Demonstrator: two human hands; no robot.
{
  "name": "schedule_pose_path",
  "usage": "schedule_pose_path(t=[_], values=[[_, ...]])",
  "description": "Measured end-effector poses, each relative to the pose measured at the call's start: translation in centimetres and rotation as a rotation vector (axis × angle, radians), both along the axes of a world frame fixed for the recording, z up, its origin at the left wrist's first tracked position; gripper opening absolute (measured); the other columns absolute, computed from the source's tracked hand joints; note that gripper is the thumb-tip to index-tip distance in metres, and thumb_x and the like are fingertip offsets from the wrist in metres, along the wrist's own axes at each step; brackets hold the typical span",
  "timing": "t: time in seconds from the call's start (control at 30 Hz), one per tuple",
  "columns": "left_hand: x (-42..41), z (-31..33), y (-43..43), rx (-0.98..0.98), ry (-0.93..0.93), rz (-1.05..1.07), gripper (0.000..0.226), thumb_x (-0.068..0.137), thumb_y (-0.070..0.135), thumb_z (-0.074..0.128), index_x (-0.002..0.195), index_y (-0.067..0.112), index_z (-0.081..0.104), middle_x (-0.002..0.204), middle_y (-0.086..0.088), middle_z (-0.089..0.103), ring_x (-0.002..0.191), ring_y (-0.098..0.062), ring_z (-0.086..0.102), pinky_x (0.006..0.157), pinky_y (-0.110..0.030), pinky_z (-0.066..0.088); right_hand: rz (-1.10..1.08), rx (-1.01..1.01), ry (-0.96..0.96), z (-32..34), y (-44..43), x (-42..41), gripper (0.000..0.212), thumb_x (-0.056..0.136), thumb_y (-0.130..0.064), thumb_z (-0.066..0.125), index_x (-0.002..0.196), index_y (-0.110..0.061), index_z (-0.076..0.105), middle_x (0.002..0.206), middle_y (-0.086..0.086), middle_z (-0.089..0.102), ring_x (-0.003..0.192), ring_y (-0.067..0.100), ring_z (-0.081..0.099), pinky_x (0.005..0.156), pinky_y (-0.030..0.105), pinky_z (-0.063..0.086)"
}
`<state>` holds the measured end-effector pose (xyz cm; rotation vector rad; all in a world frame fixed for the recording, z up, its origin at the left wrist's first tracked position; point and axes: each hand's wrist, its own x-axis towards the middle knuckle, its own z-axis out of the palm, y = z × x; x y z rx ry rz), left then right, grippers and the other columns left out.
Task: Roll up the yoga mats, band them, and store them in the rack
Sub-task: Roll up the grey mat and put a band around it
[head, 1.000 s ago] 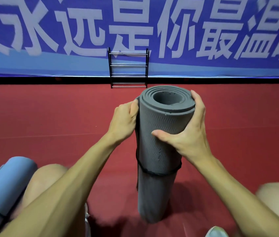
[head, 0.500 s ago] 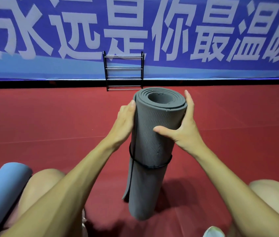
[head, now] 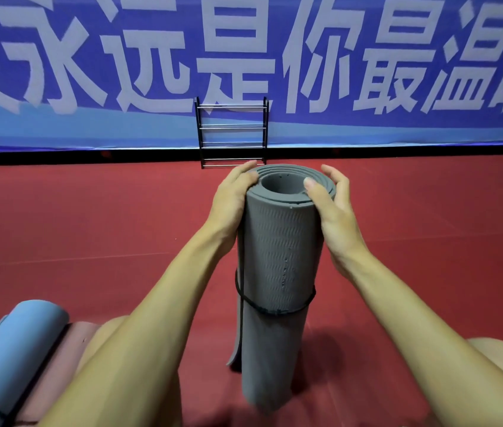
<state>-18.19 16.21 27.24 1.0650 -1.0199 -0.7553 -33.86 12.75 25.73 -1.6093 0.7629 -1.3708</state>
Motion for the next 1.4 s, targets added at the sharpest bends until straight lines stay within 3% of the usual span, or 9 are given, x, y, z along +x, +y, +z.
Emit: schedule_pose_path(t=[0.23,0.37,0.53,0.73,0.87,1.03,1.13,1.27,1.4], values=[[-1.0,-5.3,0.5,0.149,0.113,-0.132,0.066,0.091,0.07,0.026,0.123,0.025,0.065,0.122,0.004,0.066,0.116,-0.01,0.06,0.106,-0.036,0.04,-0.1,0.088,-0.047,-1.2,-0.8,-1.1,0.055,0.091,-0.06,0.039,0.136,-0.029,0.042,0.132,-0.013,0.051,0.122,0.002,0.046,0.105,0.022,0.032],[-0.7,-8.9,1.8,0.313,0.001,-0.212,0.092,0.069,0.091,0.026,0.137,0.034,0.05,0.141,0.012,0.05,0.131,-0.004,0.043,0.117,-0.037,0.025,-0.128,0.306,-0.004,-3.3,-1.0,-1.2,0.081,0.089,-0.074,0.024,0.147,-0.021,0.039,0.149,-0.01,0.039,0.139,0.008,0.032,0.119,0.032,0.02],[0.2,-12.5,1.8,0.493,-0.008,-0.142,0.106,0.057,0.099,0.022,0.139,0.037,0.047,0.145,0.012,0.045,0.135,-0.008,0.038,0.118,-0.041,0.022,-0.034,0.595,0.07,-7.8,0.2,-1.3,0.094,0.077,-0.08,0.024,0.139,-0.014,0.05,0.136,-0.004,0.052,0.129,0.013,0.044,0.116,0.037,0.028],[0.3,-16.1,1.2,0.699,0.146,-0.163,0.044,0.097,0.053,0.04,0.13,0.026,0.052,0.132,0.01,0.056,0.114,-0.009,0.052,0.095,-0.027,0.041,0.011,0.8,-0.073,-10.7,0.4,-1.2,0.08,0.09,-0.07,0.024,0.139,-0.012,0.049,0.137,0.003,0.056,0.127,0.019,0.051,0.103,0.031,0.039],[0.2,-16.9,0.6,0.725,0.152,-0.101,0.041,0.1,0.045,0.038,0.131,0.021,0.051,0.129,0.004,0.058,0.116,-0.015,0.052,0.092,-0.03,0.043,0.009,0.845,-0.089,-12.2,0.1,-1.5,0.071,0.096,-0.061,0.024,0.138,-0.008,0.049,0.136,0.006,0.056,0.127,0.021,0.052,0.094,0.026,0.041],[0.7,-17.4,0.7,0.638,-0.034,0.031,0.03,0.1,0.032,0.041,0.094,0.014,0.064,0.09,-0.005,0.063,0.08,-0.019,0.052,0.072,-0.029,0.044,0.057,0.846,0.049,-13.3,-1.1,-1.6,0.084,0.088,-0.073,0.023,0.143,-0.013,0.043,0.144,0.001,0.05,0.136,0.017,0.042,0.116,0.038,0.03],[1.0,-15.9,0.6,0.508,-0.083,0.119,0.016,0.096,0.012,0.048,0.093,0.011,0.064,0.088,-0.009,0.067,0.069,-0.018,0.055,0.061,-0.03,0.045,0.073,0.837,0.088,-13.9,-1.6,-2.0,0.083,0.087,-0.075,0.025,0.138,-0.014,0.05,0.139,-0.001,0.054,0.132,0.016,0.045,0.115,0.041,0.03],[0.8,-13.4,1.6,0.397,-0.079,0.13,0.044,0.082,-0.017,0.033,0.095,0.011,0.065,0.093,-0.006,0.068,0.082,-0.021,0.061,0.07,-0.033,0.051,-0.111,0.563,0.327,-13.8,-1.5,-3.8,0.021,0.1,-0.019,0.047,0.089,-0.019,0.066,0.097,0.006,0.064,0.091,0.02,0.056,0.083,0.034,0.046],[0.6,-12.6,3.5,0.404,-0.257,-0.161,0.066,0.073,-0.022,0.048,0.128,0.015,0.051,0.112,0.002,0.06,0.1,-0.007,0.056,0.065,-0.015,0.05,0.077,0.452,0.391,-13.3,-0.1,-6.4,0.041,0.085,0.01,0.053,0.119,-0.011,0.062,0.108,-0.001,0.065,0.094,0.011,0.061,0.081,0.025,0.052]])
